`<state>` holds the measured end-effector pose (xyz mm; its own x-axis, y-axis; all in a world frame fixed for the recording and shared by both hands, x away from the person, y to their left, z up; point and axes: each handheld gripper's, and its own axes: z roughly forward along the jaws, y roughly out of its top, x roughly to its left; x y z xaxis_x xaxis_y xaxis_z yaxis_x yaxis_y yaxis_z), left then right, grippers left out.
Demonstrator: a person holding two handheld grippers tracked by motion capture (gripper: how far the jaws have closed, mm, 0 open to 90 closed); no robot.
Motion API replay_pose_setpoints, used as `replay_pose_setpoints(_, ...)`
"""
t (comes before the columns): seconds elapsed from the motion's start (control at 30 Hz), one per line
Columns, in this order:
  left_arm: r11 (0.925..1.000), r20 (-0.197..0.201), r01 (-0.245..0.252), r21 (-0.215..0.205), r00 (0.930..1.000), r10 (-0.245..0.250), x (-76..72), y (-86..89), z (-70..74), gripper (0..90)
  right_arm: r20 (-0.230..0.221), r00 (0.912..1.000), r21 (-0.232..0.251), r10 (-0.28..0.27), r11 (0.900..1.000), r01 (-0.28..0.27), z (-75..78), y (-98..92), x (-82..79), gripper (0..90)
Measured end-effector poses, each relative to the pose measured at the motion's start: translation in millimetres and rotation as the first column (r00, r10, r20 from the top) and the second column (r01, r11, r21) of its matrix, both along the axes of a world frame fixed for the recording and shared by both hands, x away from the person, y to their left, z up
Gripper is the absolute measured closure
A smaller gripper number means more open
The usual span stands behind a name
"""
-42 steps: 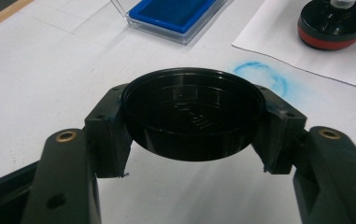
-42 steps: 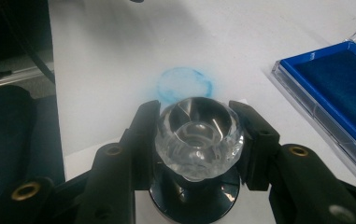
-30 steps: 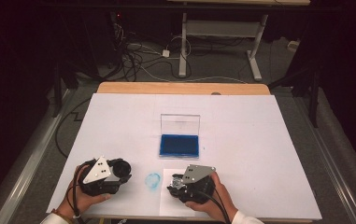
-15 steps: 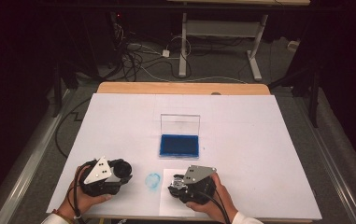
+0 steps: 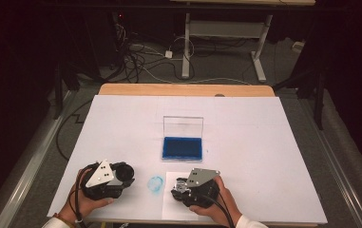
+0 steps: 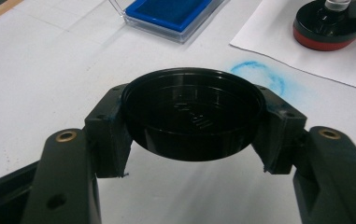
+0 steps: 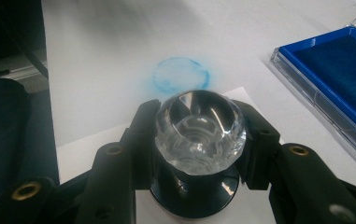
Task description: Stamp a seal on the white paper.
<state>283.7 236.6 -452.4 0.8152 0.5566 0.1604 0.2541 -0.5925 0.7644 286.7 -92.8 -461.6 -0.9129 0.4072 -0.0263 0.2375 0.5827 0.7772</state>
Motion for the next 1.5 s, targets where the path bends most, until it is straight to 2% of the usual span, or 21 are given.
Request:
replay_pose_setpoints(0.5,1.0,-0.002,0.001,-0.003,1.0,-0.001,0.0,0.5,0.1,36.2,0.006,1.0,0.002,0.002,1.0,-0.002,-1.8,-0.2,-0.4,56.9)
replay_pose_setpoints(0.73,1.0,0.01,0.001,-0.007,1.0,-0.001,-1.1,0.5,1.3,36.2,0.015,0.9999,-0.004,-0.003,1.0,0.003,-1.9,0.2,-1.5,56.9)
replay_pose_setpoints(1.13,1.0,0.001,0.001,-0.004,1.0,-0.001,0.1,0.7,0.3,36.2,0.025,0.9997,-0.013,-0.005,1.0,0.005,-2.3,0.7,-2.3,56.9)
replay_pose_setpoints(1.4,1.0,0.005,0.001,-0.005,1.0,-0.001,-0.9,0.5,1.0,36.2,0.01,0.9999,-0.02,-0.005,1.0,0.005,-3.8,0.2,-1.4,57.4)
replay_pose_setpoints(1.47,1.0,0.007,0.0,-0.007,1.0,0.0,-0.8,0.9,1.3,36.2,-0.004,1.0,-0.029,-0.006,1.0,0.006,-6.7,0.4,-0.8,60.3)
replay_pose_setpoints(1.5,1.0,0.006,0.0,-0.009,1.0,0.0,-0.6,1.1,1.2,36.2,-0.015,0.9999,-0.013,-0.005,1.0,0.005,-8.7,-0.7,-0.3,60.5)
